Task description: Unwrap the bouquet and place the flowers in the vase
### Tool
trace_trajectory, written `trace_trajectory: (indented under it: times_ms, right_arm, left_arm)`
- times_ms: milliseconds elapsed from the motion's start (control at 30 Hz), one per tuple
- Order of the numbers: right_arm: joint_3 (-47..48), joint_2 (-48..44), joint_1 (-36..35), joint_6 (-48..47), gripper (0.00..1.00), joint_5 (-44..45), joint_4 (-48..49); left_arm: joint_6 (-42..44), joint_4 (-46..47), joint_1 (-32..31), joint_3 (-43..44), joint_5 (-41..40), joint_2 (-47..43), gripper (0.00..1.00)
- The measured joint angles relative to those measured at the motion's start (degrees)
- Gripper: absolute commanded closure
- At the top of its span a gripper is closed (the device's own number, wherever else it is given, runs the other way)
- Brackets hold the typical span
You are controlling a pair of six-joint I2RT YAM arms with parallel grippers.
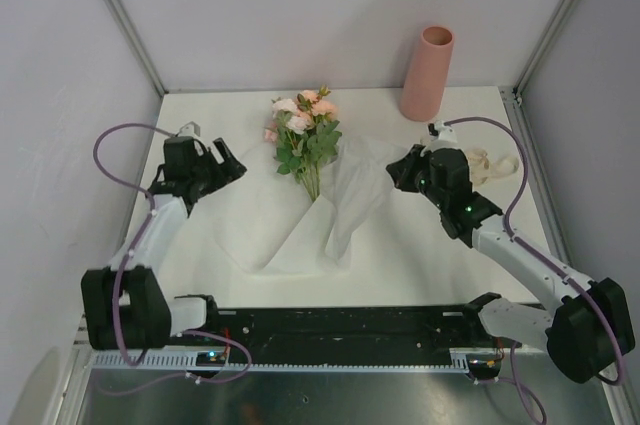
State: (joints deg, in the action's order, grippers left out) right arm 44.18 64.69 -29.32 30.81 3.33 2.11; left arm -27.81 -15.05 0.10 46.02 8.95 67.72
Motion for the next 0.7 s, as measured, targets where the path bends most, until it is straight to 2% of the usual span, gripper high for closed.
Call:
trace_trajectory:
  times_ms: [200, 500, 700]
  right_arm:
    - [-3.1, -1.4, 3.9, -0.9, 1.00, -5.2, 1.4]
    - [-5.5, -3.4, 7.0, -0.9, 1.00, -9.9, 2.9]
    - [-5.6, -4.2, 8.0, -1.0, 1.00, -11.9, 3.3]
  left_arm:
    - [5.5, -2.3, 5.9, 9.7, 5.2, 15.2, 0.12]
    - [14.4, -3.2, 6.6, 28.4, 14.1, 35.5, 0.13]
    - [16.4, -3.7, 6.7, 34.6, 18.7, 46.8, 0.14]
